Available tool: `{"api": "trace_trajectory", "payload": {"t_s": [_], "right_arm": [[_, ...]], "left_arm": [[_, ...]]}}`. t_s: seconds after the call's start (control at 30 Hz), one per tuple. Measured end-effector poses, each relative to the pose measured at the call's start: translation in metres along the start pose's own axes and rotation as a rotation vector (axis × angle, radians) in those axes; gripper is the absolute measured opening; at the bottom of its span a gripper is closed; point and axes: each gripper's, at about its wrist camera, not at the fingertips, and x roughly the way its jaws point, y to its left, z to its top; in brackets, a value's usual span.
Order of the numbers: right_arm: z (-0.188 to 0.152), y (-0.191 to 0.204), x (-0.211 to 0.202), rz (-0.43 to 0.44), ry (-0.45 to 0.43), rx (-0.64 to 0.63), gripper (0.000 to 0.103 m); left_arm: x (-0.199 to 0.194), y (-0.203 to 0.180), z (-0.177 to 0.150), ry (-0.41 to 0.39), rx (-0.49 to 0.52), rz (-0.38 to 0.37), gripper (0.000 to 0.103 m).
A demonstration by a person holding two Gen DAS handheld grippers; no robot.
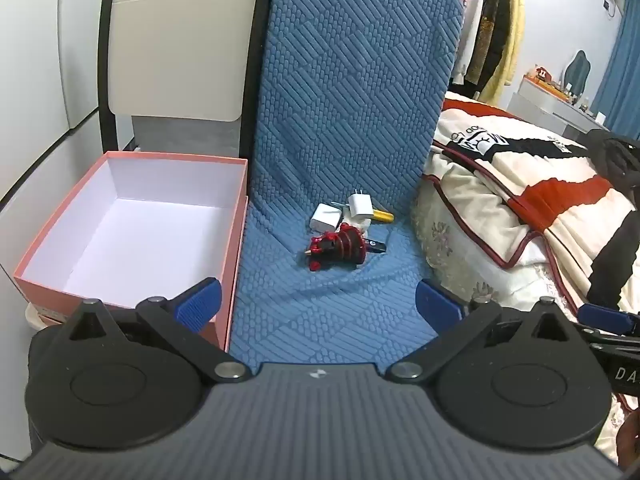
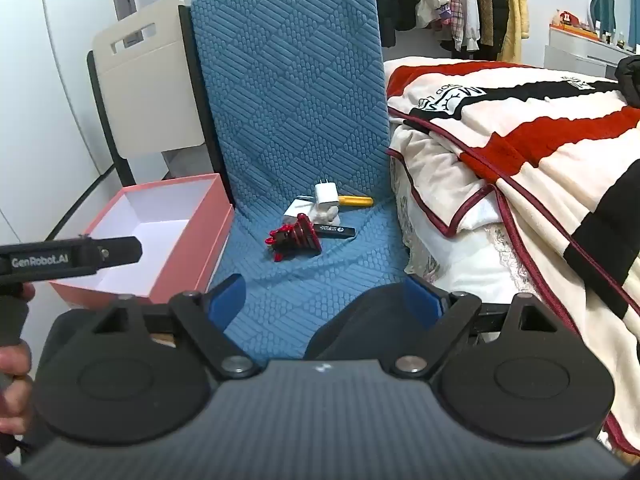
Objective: Organize rigid objects
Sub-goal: 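Move both tools toward the small objects on the blue chair seat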
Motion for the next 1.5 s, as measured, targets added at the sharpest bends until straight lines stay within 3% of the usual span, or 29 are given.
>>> {"api": "trace_trajectory", "payload": {"t_s": [0.6, 0.93, 1.3, 1.37, 1.5], "right_arm": [[-0.001, -0.003, 0.017, 0.018, 0.041, -0.011, 0.087], [0.016, 0.001, 0.019, 0.018, 0.054, -0.047, 0.087], [0.032, 0.006, 0.012, 0.02, 0.077, -0.077, 0.087], [0.035, 0.008, 0.014, 0.019, 0.101, -0.094, 0.098], [0.041, 0.009, 0.018, 0.022, 0.142, -0.105, 0.098]], "left_arm": [[0.011, 0.001, 0.001, -0.001, 0.011, 0.044, 0.103], [0.014, -0.003, 0.009, -0.009, 0.008, 0.024, 0.103], [0.032, 0.008, 0.023, -0.023, 0.011, 0.077, 0.103], [0.04, 0.01, 0.026, -0.014, 0.002, 0.076, 0.103], [0.054, 0.01, 0.031, -0.003, -0.007, 0.076, 0.103]]}}
